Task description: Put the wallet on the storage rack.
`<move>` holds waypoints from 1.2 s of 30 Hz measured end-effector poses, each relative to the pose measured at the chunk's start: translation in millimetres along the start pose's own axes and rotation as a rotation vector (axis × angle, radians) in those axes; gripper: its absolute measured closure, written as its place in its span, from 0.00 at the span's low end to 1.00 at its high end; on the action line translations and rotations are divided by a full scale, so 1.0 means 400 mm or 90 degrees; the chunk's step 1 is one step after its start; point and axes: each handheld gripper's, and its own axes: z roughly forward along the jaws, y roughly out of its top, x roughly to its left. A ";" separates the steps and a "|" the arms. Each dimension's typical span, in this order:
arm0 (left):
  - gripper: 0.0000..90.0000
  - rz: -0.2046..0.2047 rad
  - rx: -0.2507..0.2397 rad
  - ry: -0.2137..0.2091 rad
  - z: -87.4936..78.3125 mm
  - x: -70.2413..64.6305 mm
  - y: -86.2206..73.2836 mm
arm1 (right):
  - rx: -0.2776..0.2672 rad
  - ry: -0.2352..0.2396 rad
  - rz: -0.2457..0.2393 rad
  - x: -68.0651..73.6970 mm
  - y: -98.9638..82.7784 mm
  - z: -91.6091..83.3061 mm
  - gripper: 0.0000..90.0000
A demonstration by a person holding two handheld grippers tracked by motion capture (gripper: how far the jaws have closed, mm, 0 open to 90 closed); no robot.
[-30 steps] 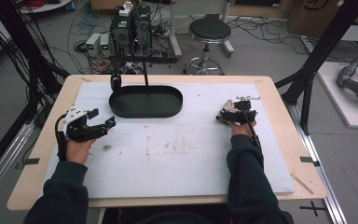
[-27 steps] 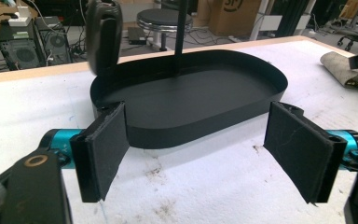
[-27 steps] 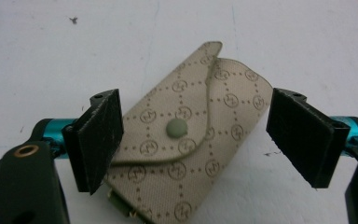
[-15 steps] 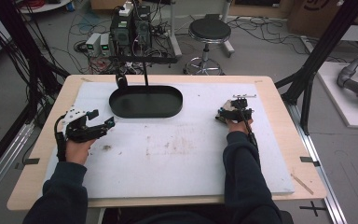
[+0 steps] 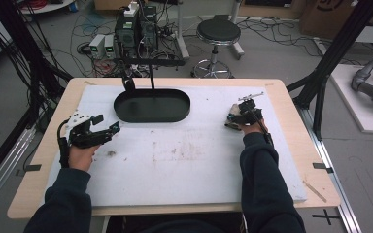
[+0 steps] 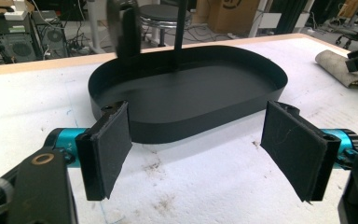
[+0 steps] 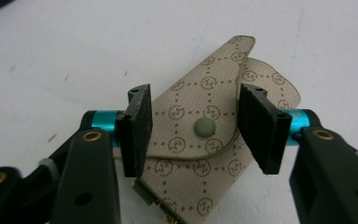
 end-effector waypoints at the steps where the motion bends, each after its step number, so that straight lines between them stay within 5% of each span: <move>1: 0.27 -0.002 0.000 0.001 0.000 0.000 0.000 | 0.006 0.003 -0.019 0.002 0.002 -0.003 0.53; 5: 0.27 -0.002 -0.002 0.000 0.000 0.000 0.000 | 0.016 0.016 0.008 -0.008 0.002 -0.011 0.47; 6: 0.27 -0.001 -0.001 0.000 0.000 0.000 0.000 | 0.017 -0.013 0.070 -0.005 0.002 -0.008 0.27; 9: 0.27 0.000 0.001 -0.001 0.002 -0.001 -0.001 | 0.023 -0.052 0.125 0.008 0.004 0.007 0.21; 13: 0.27 -0.003 -0.001 0.001 0.000 -0.001 0.000 | 0.027 -0.051 0.161 0.019 0.004 0.031 0.19; 17: 0.27 -0.004 0.000 0.001 -0.001 0.002 -0.001 | 0.056 -0.041 0.123 0.028 0.000 0.057 0.19; 18: 0.27 -0.005 -0.001 0.001 0.000 0.002 -0.001 | 0.072 -0.015 0.065 0.032 0.003 0.054 0.29; 20: 0.27 -0.005 -0.001 0.000 0.000 0.002 -0.001 | 0.072 -0.006 0.045 0.032 0.003 0.051 0.32; 21: 0.27 -0.005 -0.002 0.000 -0.001 0.002 -0.001 | 0.077 0.023 0.003 0.033 0.002 0.044 0.33; 26: 0.27 -0.004 -0.002 0.003 -0.002 0.002 0.000 | 0.083 0.086 -0.083 0.037 -0.006 0.029 0.34; 28: 0.27 -0.005 -0.003 0.004 -0.002 0.002 0.000 | 0.083 0.095 -0.090 0.037 -0.008 0.027 0.33; 32: 0.27 0.000 -0.002 0.007 -0.004 0.004 0.000 | 0.074 0.065 -0.042 0.042 -0.020 0.036 0.20; 35: 0.27 0.000 -0.007 0.008 -0.007 0.006 0.001 | 0.060 0.067 -0.041 0.041 -0.028 0.035 0.21; 36: 0.27 -0.001 -0.010 0.010 -0.009 0.006 0.001 | 0.056 0.067 -0.037 0.043 -0.031 0.030 0.30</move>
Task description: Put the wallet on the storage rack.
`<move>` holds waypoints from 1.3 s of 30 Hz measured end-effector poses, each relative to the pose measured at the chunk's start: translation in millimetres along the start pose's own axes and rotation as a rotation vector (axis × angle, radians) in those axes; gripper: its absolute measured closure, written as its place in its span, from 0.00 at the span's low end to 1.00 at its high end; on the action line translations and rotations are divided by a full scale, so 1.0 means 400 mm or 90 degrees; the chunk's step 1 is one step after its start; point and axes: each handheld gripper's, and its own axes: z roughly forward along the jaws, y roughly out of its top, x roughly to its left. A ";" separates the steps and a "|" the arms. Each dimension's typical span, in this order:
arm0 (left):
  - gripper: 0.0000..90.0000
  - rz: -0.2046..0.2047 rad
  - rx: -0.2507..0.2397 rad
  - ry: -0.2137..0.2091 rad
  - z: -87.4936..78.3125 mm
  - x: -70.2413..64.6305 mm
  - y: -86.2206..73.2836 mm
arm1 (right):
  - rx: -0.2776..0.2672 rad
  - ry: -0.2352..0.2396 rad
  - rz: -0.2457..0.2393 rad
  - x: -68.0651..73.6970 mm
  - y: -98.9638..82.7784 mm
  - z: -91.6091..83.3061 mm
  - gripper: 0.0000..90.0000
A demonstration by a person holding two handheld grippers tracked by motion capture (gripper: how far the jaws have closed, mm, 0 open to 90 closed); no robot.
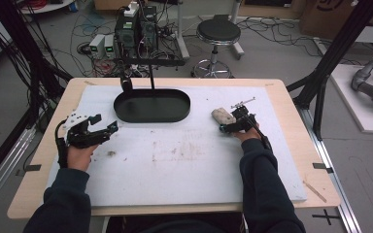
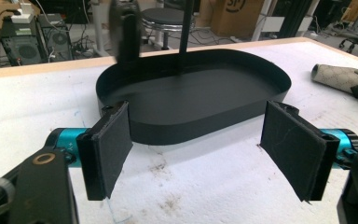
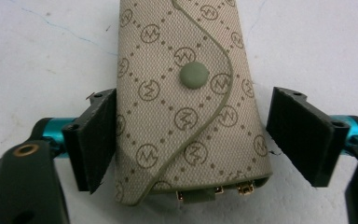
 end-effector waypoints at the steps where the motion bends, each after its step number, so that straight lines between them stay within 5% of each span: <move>1: 0.27 0.001 -0.001 0.001 -0.001 0.001 0.000 | 0.000 0.000 0.000 0.000 0.000 0.000 0.30; 4: 0.27 0.001 -0.004 0.003 -0.004 0.002 0.001 | -0.001 -0.008 -0.006 0.012 0.005 -0.012 0.40; 13: 0.27 0.001 -0.005 0.005 -0.008 0.005 0.001 | -0.097 0.045 -0.060 0.088 0.066 -0.040 0.41; 19: 0.27 0.002 -0.007 0.008 -0.014 0.008 0.000 | -0.123 0.074 -0.088 0.140 0.138 -0.026 0.41; 28: 0.27 -0.001 -0.010 0.013 -0.024 0.015 -0.003 | -0.127 0.093 -0.148 0.228 0.234 0.042 0.41; 39: 0.27 -0.002 -0.012 0.019 -0.038 0.021 -0.011 | -0.114 0.103 -0.176 0.312 0.307 0.113 0.41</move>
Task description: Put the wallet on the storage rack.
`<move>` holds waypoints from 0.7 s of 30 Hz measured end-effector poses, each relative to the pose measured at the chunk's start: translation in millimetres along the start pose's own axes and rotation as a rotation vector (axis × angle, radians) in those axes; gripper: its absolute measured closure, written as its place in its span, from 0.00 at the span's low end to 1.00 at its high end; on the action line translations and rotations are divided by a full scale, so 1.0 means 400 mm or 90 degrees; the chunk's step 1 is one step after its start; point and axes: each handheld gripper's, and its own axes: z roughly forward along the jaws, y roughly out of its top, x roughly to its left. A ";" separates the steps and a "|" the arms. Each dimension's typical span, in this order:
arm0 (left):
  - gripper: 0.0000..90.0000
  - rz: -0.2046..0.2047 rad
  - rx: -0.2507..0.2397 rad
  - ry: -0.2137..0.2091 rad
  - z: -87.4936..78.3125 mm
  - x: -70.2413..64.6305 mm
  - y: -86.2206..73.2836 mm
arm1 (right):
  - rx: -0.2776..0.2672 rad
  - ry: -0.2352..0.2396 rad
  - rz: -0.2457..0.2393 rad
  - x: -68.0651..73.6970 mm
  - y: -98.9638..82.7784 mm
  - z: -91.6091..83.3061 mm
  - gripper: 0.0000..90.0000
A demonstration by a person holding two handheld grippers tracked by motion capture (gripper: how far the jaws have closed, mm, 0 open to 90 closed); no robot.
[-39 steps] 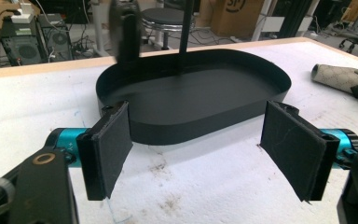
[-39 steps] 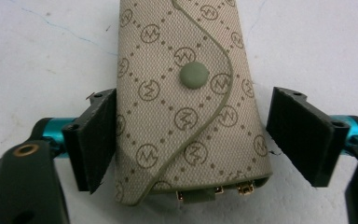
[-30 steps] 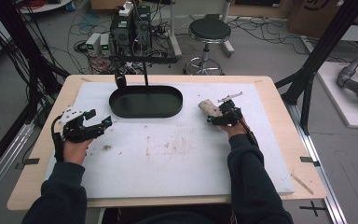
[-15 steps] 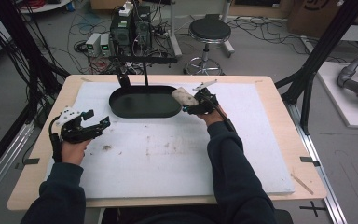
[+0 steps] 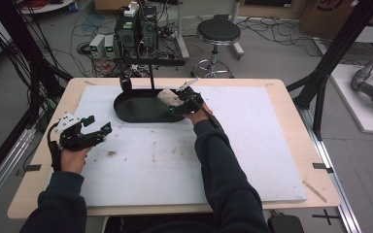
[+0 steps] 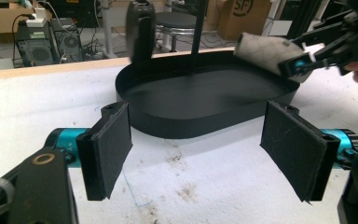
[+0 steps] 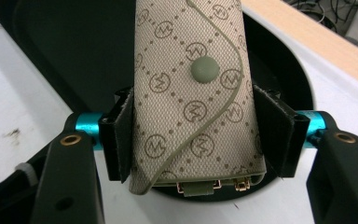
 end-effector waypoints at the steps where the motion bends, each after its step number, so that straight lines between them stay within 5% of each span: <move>1: 0.27 0.000 0.000 0.000 0.000 0.000 0.000 | 0.000 0.000 0.000 0.000 0.000 0.000 0.41; 13: 0.27 -0.002 0.002 0.000 -0.003 0.003 -0.003 | 0.035 -0.024 0.017 0.018 0.017 0.079 0.40; 21: 0.27 -0.001 0.002 -0.002 -0.001 0.002 -0.004 | 0.004 -0.027 0.024 0.008 0.024 0.044 0.35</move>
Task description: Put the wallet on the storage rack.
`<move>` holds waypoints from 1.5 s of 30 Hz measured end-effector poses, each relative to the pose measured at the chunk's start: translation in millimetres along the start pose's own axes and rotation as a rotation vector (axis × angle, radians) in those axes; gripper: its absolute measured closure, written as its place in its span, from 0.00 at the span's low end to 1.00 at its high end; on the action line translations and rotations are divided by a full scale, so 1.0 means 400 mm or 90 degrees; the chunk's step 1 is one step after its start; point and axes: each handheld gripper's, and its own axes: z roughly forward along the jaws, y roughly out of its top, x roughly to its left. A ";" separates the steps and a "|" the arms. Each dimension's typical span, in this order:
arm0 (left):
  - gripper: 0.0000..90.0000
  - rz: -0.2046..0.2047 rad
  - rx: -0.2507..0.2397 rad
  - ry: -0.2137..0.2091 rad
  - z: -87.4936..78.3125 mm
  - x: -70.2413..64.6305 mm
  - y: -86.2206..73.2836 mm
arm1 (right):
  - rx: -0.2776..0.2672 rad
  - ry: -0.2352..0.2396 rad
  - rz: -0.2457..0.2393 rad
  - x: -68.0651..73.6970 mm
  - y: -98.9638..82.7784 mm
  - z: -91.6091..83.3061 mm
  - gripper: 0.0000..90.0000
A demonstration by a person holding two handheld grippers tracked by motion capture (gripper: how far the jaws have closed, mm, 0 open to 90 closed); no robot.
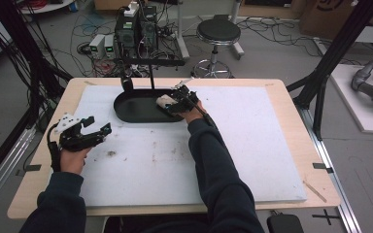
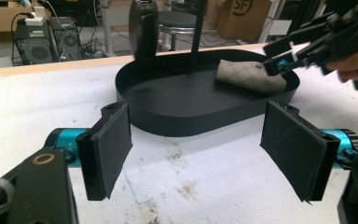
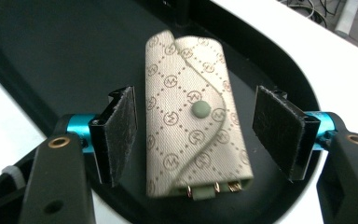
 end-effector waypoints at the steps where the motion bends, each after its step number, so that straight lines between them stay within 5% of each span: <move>1: 0.27 0.000 -0.001 -0.001 0.000 0.000 0.000 | -0.002 0.004 0.001 -0.004 0.001 -0.011 0.35; 8: 0.26 -0.007 -0.005 -0.006 0.002 -0.001 0.000 | -0.043 0.022 0.002 -0.056 -0.047 -0.122 0.35; 12: 0.24 -0.009 -0.011 -0.006 0.005 -0.002 0.000 | -0.023 0.022 0.018 -0.087 -0.085 -0.170 0.30; 13: 0.24 -0.011 -0.010 -0.007 0.007 -0.003 0.001 | -0.049 0.011 0.010 -0.101 -0.120 -0.211 0.29; 19: 0.23 -0.008 -0.006 -0.013 0.014 -0.007 0.000 | -0.036 -0.014 0.030 -0.140 -0.204 -0.305 0.23; 26: 0.23 -0.002 -0.014 -0.016 0.022 -0.014 0.004 | -0.079 -0.042 0.038 -0.164 -0.355 -0.431 0.23; 36: 0.24 0.004 -0.025 -0.017 0.015 -0.020 0.008 | -0.114 -0.075 0.072 -0.168 -0.492 -0.524 0.23; 45: 0.23 0.014 -0.032 -0.023 0.008 -0.034 0.012 | -0.121 -0.099 0.071 -0.166 -0.509 -0.555 0.23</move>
